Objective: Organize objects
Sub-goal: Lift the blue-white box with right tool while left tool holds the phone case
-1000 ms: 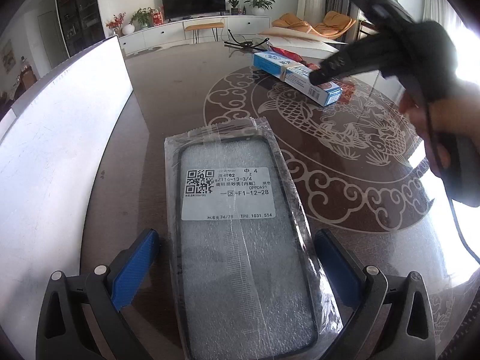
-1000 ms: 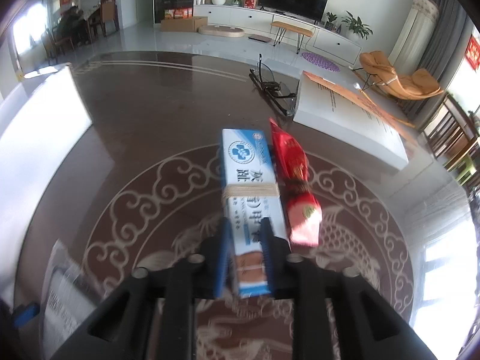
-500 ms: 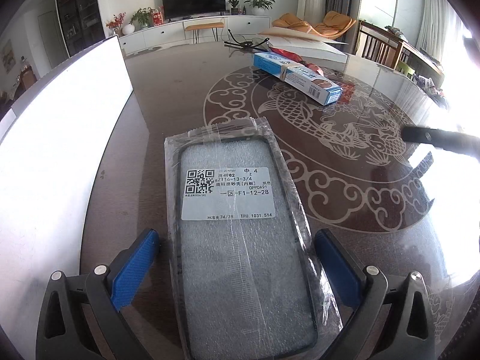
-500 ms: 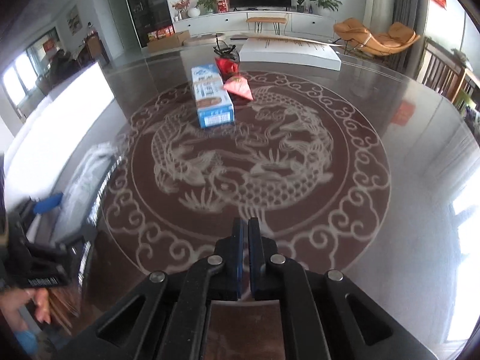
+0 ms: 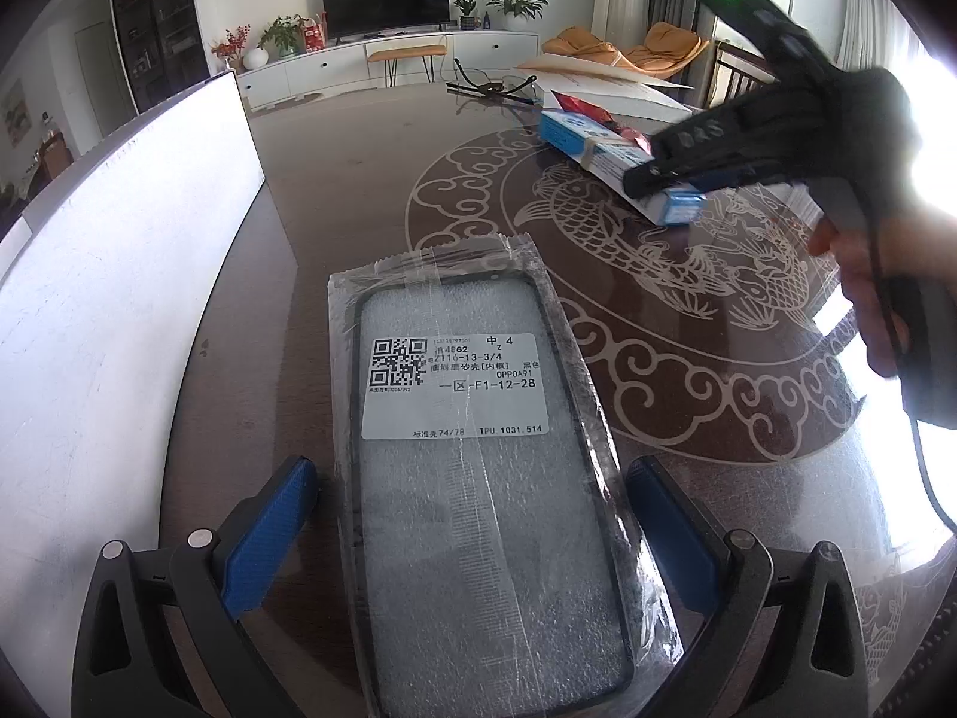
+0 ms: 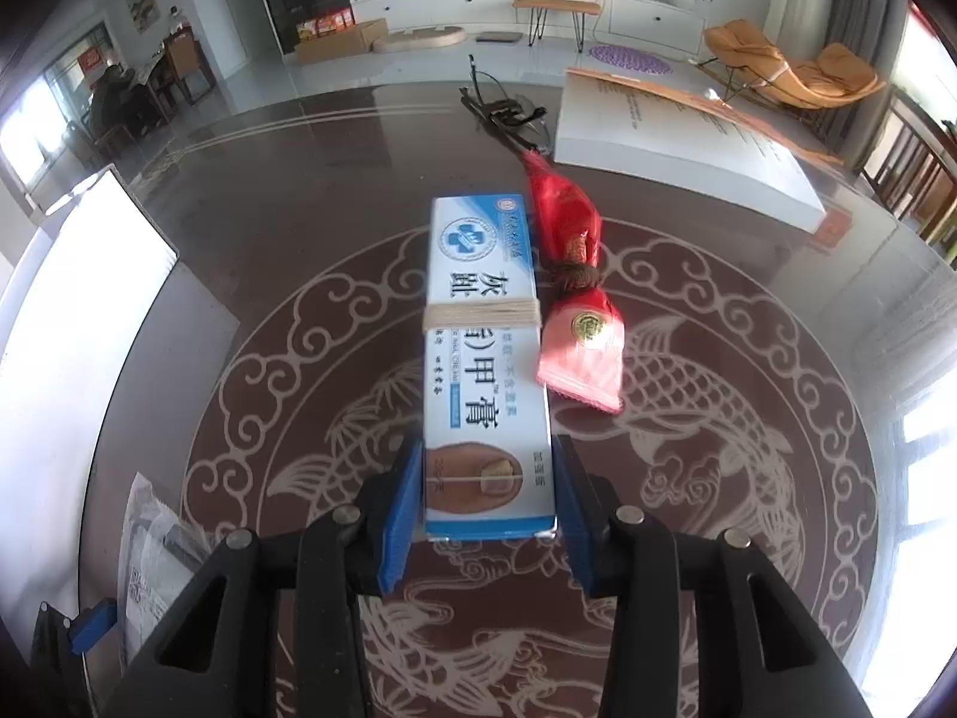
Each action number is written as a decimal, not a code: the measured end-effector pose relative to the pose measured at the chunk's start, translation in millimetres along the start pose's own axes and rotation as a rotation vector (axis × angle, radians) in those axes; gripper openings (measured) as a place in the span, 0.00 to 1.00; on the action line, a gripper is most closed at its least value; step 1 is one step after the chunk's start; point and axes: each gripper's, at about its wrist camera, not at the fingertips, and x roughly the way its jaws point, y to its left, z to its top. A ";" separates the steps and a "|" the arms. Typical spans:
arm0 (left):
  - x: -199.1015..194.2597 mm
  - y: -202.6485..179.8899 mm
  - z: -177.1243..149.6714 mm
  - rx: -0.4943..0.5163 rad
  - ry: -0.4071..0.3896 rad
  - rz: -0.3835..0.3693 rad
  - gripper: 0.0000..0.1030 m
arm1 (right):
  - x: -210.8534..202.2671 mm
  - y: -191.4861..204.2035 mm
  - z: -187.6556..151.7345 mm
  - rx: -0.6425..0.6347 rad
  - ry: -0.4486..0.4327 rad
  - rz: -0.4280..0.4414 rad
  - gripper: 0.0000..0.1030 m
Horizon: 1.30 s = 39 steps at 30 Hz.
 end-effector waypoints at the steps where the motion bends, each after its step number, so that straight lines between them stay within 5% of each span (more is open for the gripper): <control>1: 0.1 0.0 0.0 0.000 0.000 0.000 1.00 | -6.5 -5.6 -12.8 0.008 -0.016 0.013 0.40; 5: 0.1 0.3 0.1 -0.001 0.000 -0.001 1.00 | -41.6 -27.4 -83.2 0.037 -0.051 0.021 0.40; 10: 0.3 0.2 0.1 -0.001 -0.001 -0.001 1.00 | -106.3 -49.1 -204.9 0.055 -0.115 -0.095 0.40; 15: 0.6 0.2 0.2 -0.001 0.000 -0.001 1.00 | -135.7 -78.7 -265.3 0.185 -0.169 -0.163 0.43; 19: 1.4 -0.1 0.4 0.001 0.003 -0.001 1.00 | -136.1 -103.7 -271.2 0.284 -0.175 -0.155 0.79; 26: 1.8 -1.2 2.2 -0.006 0.110 0.004 1.00 | -138.6 -114.0 -273.8 0.326 -0.182 -0.164 0.99; 31: 1.4 -3.0 4.5 -0.019 0.201 0.012 1.00 | -141.2 -121.5 -277.6 0.359 -0.194 -0.152 1.00; 35: 5.6 -3.5 10.6 -0.002 0.269 0.001 1.00 | -132.0 -107.9 -274.0 0.291 -0.160 -0.228 1.00; 39: 7.3 -4.0 12.2 0.022 0.277 -0.011 1.00 | -129.3 -101.6 -274.6 0.270 -0.158 -0.242 1.00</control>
